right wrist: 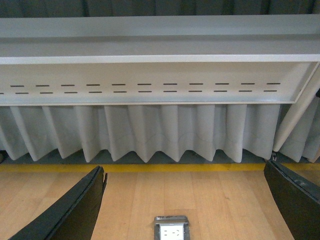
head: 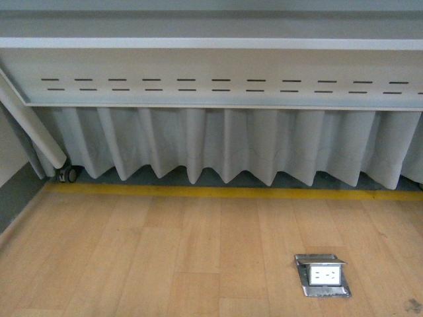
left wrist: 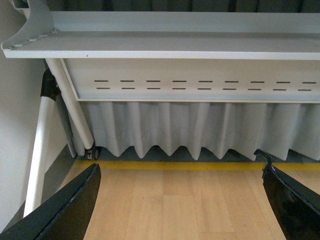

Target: Wind up and store yellow beetle toy

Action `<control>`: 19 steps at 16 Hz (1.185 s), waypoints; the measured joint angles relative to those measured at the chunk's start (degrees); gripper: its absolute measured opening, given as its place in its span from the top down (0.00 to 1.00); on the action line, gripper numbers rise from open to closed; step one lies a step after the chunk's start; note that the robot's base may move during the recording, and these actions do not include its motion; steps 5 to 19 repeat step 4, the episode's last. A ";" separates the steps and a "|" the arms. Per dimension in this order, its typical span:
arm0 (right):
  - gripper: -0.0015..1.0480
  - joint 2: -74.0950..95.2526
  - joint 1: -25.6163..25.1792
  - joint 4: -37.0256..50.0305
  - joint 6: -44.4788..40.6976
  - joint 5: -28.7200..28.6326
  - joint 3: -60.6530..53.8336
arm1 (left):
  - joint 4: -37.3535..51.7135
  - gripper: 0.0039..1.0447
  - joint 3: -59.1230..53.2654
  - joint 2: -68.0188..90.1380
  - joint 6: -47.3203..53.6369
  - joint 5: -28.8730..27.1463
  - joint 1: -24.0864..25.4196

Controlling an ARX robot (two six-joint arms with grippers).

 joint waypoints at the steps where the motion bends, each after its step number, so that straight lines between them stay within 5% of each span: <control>1: 0.06 0.00 0.00 0.00 0.00 0.00 0.00 | 0.00 0.06 0.00 0.00 0.00 0.00 0.00; 19: 0.06 0.00 0.00 0.00 0.00 0.00 0.02 | 0.00 0.06 0.00 0.00 0.00 0.00 0.00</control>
